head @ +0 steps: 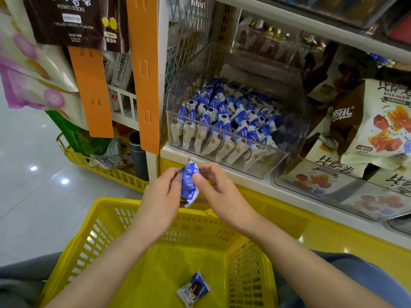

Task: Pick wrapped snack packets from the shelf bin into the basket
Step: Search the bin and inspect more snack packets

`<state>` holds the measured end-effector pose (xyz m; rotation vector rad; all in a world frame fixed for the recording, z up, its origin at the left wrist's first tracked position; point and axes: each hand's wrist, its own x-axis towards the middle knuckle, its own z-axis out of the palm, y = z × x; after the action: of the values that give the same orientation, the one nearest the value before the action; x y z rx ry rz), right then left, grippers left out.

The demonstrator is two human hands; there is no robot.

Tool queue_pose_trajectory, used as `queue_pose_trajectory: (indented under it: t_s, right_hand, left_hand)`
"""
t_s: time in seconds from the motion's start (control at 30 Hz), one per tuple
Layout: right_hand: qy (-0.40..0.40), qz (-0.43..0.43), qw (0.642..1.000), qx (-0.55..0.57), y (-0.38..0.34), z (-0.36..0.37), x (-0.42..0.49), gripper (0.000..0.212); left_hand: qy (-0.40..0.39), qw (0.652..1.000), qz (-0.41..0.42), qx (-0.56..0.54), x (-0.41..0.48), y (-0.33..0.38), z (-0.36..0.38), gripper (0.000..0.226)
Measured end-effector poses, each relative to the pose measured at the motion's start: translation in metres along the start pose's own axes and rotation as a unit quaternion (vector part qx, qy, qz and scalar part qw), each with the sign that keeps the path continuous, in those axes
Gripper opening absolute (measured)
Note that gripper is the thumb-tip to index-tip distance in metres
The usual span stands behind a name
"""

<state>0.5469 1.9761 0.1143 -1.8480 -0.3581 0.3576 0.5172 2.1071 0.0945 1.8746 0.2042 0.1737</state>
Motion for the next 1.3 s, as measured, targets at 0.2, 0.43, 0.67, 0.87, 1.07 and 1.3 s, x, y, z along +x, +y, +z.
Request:
queue_pose_trajectory:
  t_s: [0.2,0.43,0.67,0.87,1.07,1.3]
  right_hand:
    - [-0.009,0.049,0.996,0.075,-0.006,-0.008,0.002,0.044]
    - [0.032,0.032,0.995,0.086,-0.008,-0.015,0.003,0.027]
    - [0.085,-0.055,0.994,0.035,-0.016,-0.015,0.000,0.013]
    - [0.151,-0.166,0.972,-0.074,-0.045,-0.043,0.012,0.018]
    - [0.209,-0.068,0.917,-0.332,-0.065,-0.108,0.086,0.021]
    - [0.126,0.187,0.882,-0.414,-0.055,-0.123,0.127,0.038]
  left_hand:
    - [-0.048,0.954,-0.142,-0.261,0.009,0.012,-0.004,0.047]
    - [-0.097,0.979,-0.060,-0.168,0.002,0.012,-0.008,0.013]
    - [-0.122,0.969,-0.078,-0.201,0.002,0.024,-0.014,0.018]
    - [-0.104,0.963,-0.060,-0.241,0.010,0.037,-0.016,0.014]
    - [-0.060,0.960,-0.049,-0.269,0.017,0.042,-0.020,0.013]
    - [-0.064,0.952,-0.039,-0.298,0.019,0.047,-0.021,0.008]
